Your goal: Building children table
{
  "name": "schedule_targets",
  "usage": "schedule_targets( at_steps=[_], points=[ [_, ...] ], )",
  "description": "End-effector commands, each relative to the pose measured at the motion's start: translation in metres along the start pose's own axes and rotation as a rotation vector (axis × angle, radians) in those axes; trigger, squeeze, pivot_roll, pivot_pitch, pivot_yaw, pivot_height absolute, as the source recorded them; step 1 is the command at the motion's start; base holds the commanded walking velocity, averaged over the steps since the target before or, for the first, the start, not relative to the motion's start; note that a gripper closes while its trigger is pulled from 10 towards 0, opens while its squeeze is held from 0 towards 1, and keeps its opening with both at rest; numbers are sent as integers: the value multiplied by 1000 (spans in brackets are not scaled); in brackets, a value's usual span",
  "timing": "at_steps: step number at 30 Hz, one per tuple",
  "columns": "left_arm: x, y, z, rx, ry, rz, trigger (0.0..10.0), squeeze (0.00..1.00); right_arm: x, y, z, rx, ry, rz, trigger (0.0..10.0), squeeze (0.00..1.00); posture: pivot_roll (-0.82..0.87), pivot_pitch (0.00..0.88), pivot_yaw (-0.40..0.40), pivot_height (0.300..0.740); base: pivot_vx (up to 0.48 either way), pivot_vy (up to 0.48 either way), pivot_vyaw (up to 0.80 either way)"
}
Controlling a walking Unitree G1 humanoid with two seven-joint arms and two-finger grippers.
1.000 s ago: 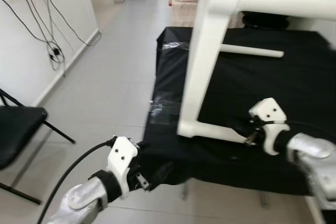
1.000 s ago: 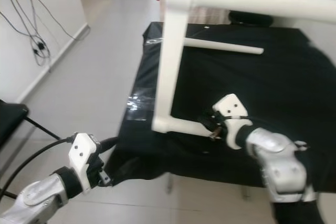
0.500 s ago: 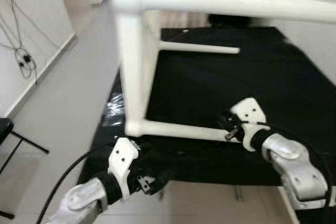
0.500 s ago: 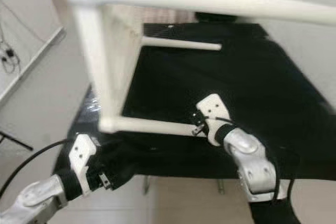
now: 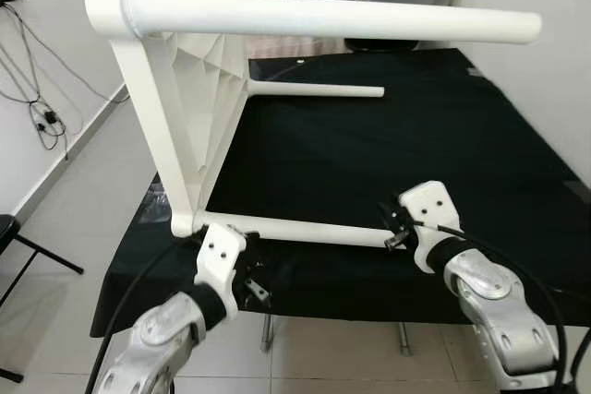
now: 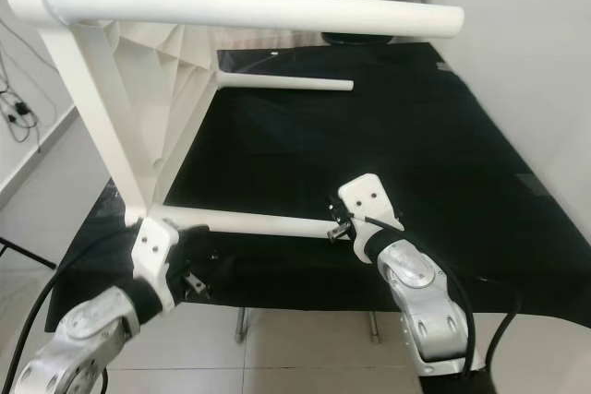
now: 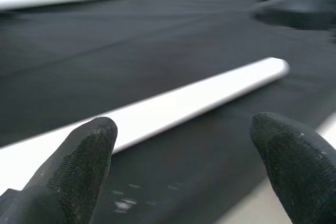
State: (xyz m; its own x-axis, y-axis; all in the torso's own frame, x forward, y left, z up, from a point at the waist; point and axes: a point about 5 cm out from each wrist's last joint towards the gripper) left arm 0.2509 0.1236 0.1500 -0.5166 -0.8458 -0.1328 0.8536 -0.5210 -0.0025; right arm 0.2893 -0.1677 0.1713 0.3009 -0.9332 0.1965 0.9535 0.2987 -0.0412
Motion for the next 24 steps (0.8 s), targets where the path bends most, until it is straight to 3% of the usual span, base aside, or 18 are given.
schedule_targets(
  at_steps=[1,5,10,11,12,14,15,16,18,19,20,21,22,24],
  points=[
    [-9,-1,-5,-18,21,66,10000,0,-8,0,10,70,33,22,10000,984,-87,51,11,740,0,0,0],
    [-13,3,-3,-6,12,112,10000,0,-11,1,26,171,57,5,10000,1000,-82,39,16,740,0,0,0],
    [-12,10,0,13,-3,117,10000,0,-14,3,50,282,-63,37,10000,1000,-87,32,22,740,0,0,0],
    [-11,14,0,14,-2,106,10000,0,-11,3,61,318,-145,42,10000,1000,-90,30,24,740,0,0,0],
    [-11,14,0,14,-2,106,10000,0,-11,3,61,318,-145,42,10000,1000,-90,30,24,740,0,0,0],
    [-8,21,0,17,-6,71,10000,0,2,1,88,396,-304,21,10000,1000,-99,26,27,740,0,0,0],
    [-8,21,0,17,-6,71,10000,0,2,1,88,396,-304,21,10000,1000,-99,26,27,740,0,0,0],
    [-7,24,1,18,-6,59,10000,0,6,-1,99,425,-372,11,10000,1000,-99,26,27,740,0,0,0],
    [-9,33,2,20,-10,56,10000,0,6,-7,117,469,-524,11,10000,1000,-117,24,27,740,0,0,0],
    [-9,33,2,20,-10,56,10000,0,6,-7,117,469,-524,11,10000,1000,-117,24,27,740,0,0,0],
    [-10,37,3,22,-7,55,10000,0,4,-11,121,484,-586,22,10000,1000,-118,24,25,740,0,0,0],
    [-12,42,4,15,-3,62,10000,0,0,-15,124,502,-668,52,10000,20,-124,23,25,740,0,0,0],
    [-12,42,4,15,-3,62,10000,0,0,-15,124,502,-668,52,10000,20,-124,23,25,740,0,0,0],
    [-16,48,5,14,-2,77,10000,0,-6,-22,123,518,-792,81,10000,0,-134,26,30,740,0,0,0]
  ],
)
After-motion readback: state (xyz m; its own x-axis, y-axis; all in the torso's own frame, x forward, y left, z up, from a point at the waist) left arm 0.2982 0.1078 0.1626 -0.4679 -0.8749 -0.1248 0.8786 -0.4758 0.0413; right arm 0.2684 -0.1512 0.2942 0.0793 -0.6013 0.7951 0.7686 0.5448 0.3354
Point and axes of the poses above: a point about 5 cm out from each wrist's last joint towards the gripper, its own y axis pointing out of the wrist towards the gripper, its own z axis along the axis of the wrist's last joint, x = y × z, and after that the axes turned 6 degrees about y, right-handed
